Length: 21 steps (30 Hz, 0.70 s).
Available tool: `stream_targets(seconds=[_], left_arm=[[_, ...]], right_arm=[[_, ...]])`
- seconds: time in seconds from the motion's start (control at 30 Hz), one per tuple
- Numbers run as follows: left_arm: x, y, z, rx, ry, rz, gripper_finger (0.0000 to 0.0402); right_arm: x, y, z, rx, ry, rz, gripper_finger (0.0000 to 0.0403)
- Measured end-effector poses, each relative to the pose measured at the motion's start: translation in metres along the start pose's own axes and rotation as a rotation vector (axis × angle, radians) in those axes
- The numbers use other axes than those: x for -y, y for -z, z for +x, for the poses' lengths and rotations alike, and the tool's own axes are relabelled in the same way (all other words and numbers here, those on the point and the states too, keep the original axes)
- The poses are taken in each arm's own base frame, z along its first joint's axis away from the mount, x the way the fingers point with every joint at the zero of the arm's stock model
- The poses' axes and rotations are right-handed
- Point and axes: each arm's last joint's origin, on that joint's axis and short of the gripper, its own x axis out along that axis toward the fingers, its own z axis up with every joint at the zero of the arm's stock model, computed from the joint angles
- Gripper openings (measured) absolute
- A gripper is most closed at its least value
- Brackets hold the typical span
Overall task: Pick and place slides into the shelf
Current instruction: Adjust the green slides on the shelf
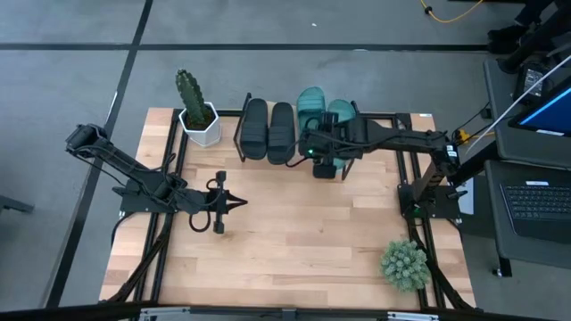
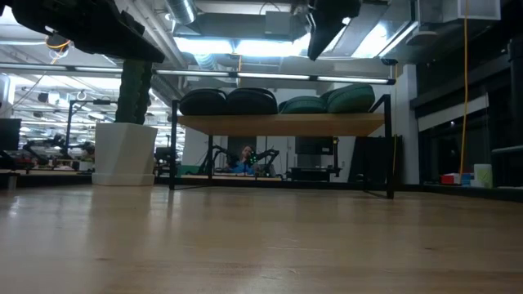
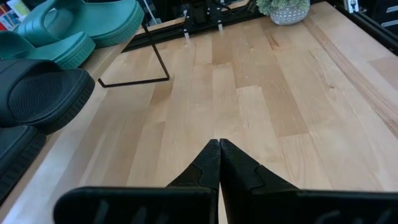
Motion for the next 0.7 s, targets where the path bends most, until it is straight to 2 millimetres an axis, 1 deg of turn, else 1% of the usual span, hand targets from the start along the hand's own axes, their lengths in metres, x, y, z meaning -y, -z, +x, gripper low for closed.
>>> stream_targets(seconds=[0.1,0.2,0.3,0.4,0.53,0.7], left_arm=[[0.000,0.000,0.000,0.000,0.000,0.000,0.0000],[0.000,0.000,0.000,0.000,0.000,0.000,0.0000],[0.000,0.000,0.000,-0.001,0.000,0.001,0.0000],[0.000,0.000,0.000,-0.004,0.000,0.003,0.0000],[0.000,0.002,0.000,-0.015,0.001,0.011,0.0000],[0.000,0.002,0.000,-0.020,0.001,0.014,0.0000]], right_arm=[[-0.004,-0.004,-0.001,0.034,-0.040,0.021,0.0216],[-0.009,-0.009,0.002,0.065,-0.122,0.024,0.0216],[-0.014,-0.013,0.007,0.068,-0.147,0.018,0.0216],[-0.020,-0.015,0.017,0.052,-0.150,0.009,0.0216],[-0.029,-0.011,0.034,0.004,-0.142,-0.017,0.0216],[-0.038,-0.003,0.053,-0.061,-0.058,-0.066,0.0216]])
